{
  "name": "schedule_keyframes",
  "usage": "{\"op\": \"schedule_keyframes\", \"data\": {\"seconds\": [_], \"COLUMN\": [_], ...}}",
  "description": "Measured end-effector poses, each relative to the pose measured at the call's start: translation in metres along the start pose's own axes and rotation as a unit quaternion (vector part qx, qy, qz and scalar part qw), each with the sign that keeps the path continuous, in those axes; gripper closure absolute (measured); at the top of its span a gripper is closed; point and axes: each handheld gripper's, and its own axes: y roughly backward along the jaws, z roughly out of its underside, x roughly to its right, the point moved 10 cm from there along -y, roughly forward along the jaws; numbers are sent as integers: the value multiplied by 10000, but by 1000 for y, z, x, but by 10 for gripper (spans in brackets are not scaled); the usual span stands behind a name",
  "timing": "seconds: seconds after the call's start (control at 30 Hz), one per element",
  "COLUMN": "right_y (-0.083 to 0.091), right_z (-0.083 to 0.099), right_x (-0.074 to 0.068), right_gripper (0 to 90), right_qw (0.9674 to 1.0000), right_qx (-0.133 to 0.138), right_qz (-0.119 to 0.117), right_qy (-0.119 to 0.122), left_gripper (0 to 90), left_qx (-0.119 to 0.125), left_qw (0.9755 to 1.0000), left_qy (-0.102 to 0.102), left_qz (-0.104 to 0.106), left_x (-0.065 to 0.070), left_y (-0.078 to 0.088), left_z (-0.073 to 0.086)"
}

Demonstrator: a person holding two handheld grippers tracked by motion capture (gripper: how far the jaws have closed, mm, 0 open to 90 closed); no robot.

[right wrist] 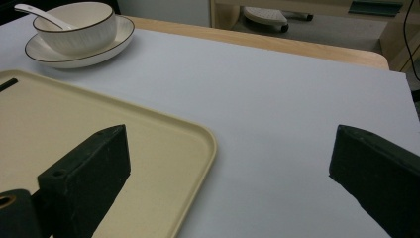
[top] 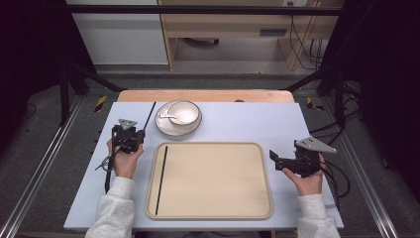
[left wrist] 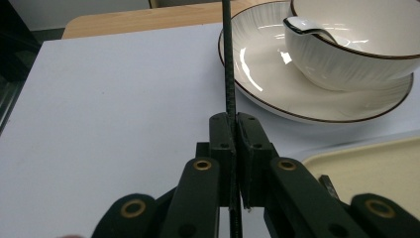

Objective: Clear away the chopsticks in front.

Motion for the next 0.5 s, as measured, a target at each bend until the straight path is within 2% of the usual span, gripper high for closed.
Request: {"op": "schedule_keyframes", "data": {"seconds": [0.03,0.2,0.23,0.3,0.37,0.47,0.5], "right_y": [0,2,2,3,4,4,4], "right_z": [0,-1,-1,-1,-1,-1,-1], "right_x": [0,1,1,2,3,2,2], "right_gripper": [26,25,25,25,25,25,25], "right_qw": [10000,10000,10000,10000,10000,10000,10000], "right_qx": [0,34,34,38,44,61,61], "right_qz": [0,6,6,1,6,-13,-10], "right_qy": [0,-2,-2,-15,-30,-38,-42], "left_gripper": [858,857,857,857,857,857,857], "left_qx": [-6,110,144,187,218,290,347], "left_qw": [10000,9999,9997,9995,9990,9984,9977], "left_qy": [-48,118,216,256,386,491,584], "left_qz": [-16,6,27,-24,38,9,36], "left_x": [0,3,4,4,6,9,11], "left_y": [2,18,21,27,34,44,47], "left_z": [1,9,10,12,15,20,21]}}
